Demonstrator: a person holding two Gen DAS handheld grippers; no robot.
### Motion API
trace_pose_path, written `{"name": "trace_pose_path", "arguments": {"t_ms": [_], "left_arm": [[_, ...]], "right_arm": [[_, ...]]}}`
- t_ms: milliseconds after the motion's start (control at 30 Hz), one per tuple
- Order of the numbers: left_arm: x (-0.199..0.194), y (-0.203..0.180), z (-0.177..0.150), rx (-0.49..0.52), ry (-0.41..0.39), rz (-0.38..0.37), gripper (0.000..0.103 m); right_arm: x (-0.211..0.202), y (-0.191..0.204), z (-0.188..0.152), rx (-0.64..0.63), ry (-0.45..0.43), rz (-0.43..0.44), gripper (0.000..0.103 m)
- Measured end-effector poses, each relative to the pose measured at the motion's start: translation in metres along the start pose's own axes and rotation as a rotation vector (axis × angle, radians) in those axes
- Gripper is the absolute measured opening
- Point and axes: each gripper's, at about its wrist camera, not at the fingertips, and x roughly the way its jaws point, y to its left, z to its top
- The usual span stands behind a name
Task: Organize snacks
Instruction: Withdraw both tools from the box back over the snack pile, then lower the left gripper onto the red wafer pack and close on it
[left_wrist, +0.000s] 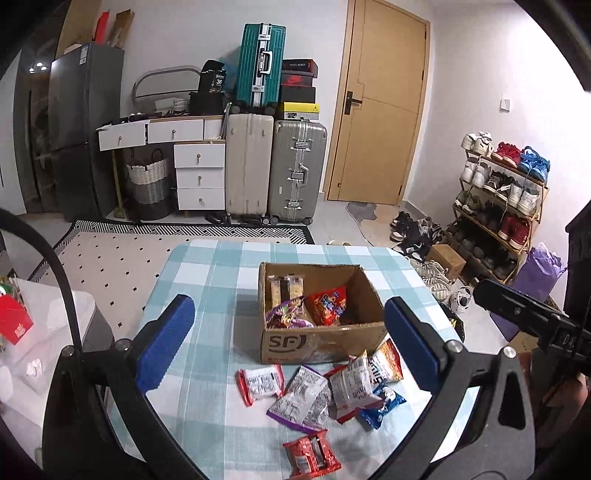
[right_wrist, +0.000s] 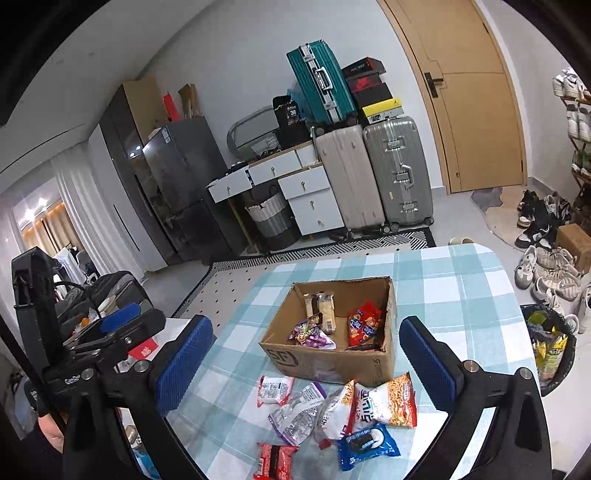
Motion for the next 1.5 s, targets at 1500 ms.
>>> {"name": "trace_pose_path", "arguments": {"t_ms": [1500], "left_arm": [[0.085,-0.024,-0.204,0.091,0.196,-0.006,0.102]], "right_arm": [[0.012,-0.021,-0.150,-0.156,0.030,-0.102,0.103]]}}
